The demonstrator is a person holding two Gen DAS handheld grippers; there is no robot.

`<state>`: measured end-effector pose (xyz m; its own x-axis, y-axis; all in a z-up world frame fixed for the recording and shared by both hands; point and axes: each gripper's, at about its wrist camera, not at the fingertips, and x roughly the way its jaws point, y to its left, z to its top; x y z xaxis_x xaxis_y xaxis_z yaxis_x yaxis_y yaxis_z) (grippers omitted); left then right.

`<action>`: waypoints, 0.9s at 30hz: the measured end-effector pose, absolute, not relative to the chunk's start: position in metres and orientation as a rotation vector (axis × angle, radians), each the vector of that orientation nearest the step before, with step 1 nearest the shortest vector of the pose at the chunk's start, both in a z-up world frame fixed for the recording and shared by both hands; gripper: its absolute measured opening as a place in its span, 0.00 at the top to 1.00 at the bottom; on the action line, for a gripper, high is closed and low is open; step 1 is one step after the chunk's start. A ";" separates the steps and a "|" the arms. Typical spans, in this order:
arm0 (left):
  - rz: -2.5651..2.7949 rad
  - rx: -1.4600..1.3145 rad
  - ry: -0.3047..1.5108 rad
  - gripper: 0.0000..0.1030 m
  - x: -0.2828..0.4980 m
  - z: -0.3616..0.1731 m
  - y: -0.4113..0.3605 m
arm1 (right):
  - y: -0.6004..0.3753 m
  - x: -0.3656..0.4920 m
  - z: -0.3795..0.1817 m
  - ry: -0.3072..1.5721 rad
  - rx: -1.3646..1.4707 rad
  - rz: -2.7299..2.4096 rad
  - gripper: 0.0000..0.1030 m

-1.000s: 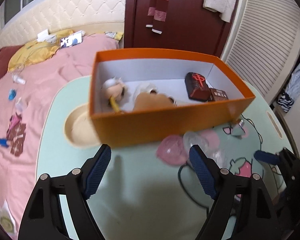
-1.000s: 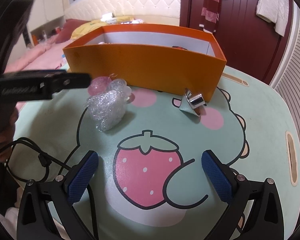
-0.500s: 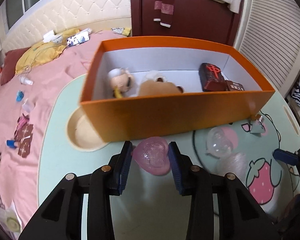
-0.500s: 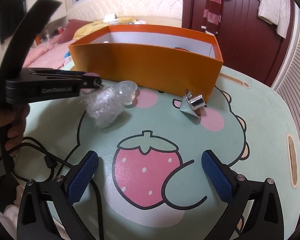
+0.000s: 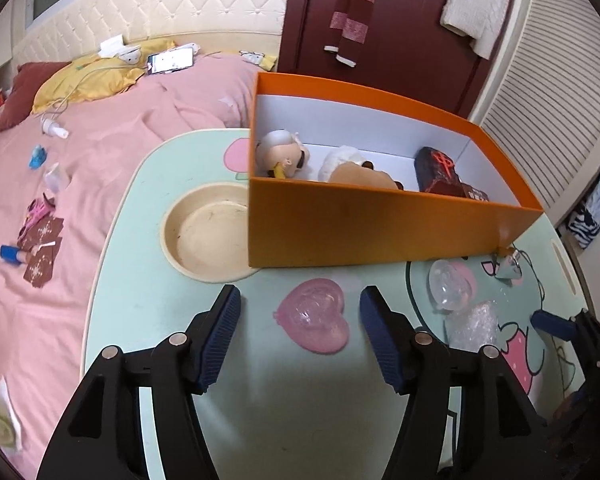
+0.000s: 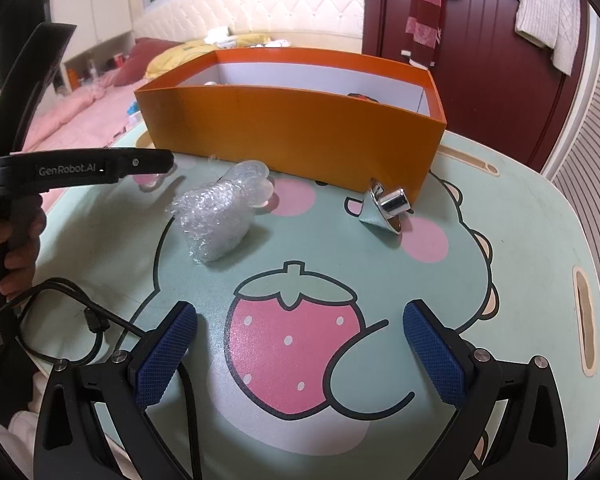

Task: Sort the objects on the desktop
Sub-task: 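Grasp the pink heart piece with left tool while right tool nears the bubble wrap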

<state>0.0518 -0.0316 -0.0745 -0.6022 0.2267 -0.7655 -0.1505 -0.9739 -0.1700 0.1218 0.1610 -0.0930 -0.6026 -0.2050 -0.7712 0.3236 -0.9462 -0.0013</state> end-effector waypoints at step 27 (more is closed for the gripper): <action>2.605 -1.263 0.032 0.71 0.057 -0.079 -0.012 | 0.163 0.117 -0.073 0.137 1.180 -2.578 0.07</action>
